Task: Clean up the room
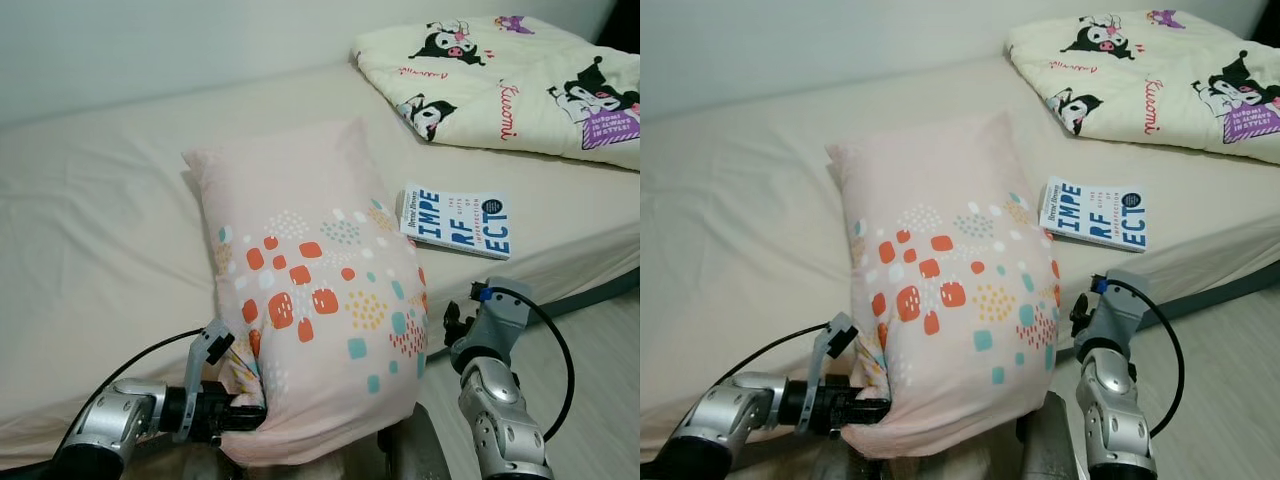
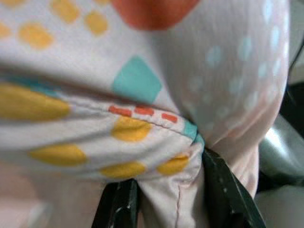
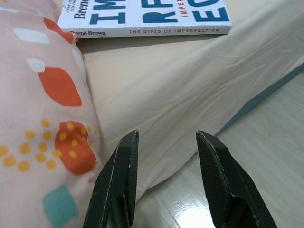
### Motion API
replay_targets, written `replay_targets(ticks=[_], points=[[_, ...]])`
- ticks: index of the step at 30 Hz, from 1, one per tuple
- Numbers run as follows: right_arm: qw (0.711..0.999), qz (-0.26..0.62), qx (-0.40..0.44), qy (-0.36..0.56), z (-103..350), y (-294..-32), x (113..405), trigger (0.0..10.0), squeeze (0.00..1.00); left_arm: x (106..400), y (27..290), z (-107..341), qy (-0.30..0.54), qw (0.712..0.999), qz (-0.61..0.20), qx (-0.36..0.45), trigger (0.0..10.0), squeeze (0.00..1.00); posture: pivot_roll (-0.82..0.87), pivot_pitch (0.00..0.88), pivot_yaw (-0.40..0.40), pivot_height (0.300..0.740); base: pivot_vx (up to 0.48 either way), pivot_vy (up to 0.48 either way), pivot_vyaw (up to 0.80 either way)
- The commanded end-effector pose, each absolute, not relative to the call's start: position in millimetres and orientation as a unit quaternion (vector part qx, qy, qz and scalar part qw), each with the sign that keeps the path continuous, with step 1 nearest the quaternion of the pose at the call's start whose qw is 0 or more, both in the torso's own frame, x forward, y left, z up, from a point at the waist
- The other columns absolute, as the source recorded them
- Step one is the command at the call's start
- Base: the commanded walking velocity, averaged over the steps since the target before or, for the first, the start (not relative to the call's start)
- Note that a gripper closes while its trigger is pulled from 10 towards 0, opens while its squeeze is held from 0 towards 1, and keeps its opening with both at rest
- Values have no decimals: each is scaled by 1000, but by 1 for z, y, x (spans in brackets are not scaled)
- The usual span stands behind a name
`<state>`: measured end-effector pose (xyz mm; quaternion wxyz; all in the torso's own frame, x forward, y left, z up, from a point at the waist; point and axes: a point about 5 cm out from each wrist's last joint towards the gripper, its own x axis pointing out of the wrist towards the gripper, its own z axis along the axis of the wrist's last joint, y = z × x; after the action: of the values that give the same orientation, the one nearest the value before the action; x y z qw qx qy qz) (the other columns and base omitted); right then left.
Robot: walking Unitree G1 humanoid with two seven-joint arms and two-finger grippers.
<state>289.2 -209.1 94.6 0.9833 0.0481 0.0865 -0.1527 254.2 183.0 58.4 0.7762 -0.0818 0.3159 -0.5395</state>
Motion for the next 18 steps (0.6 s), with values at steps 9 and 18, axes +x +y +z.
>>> replay_targets(ticks=[9,18], points=[[983,-155,34,87,93,-215,285,10000,0,275,232,104,199,868,-453,-47,10000,0,-53,182,-6,573,0,0,0],[983,-152,18,103,89,-214,285,10000,0,266,279,125,222,878,-417,76,10000,0,-51,163,-7,573,0,0,0]])
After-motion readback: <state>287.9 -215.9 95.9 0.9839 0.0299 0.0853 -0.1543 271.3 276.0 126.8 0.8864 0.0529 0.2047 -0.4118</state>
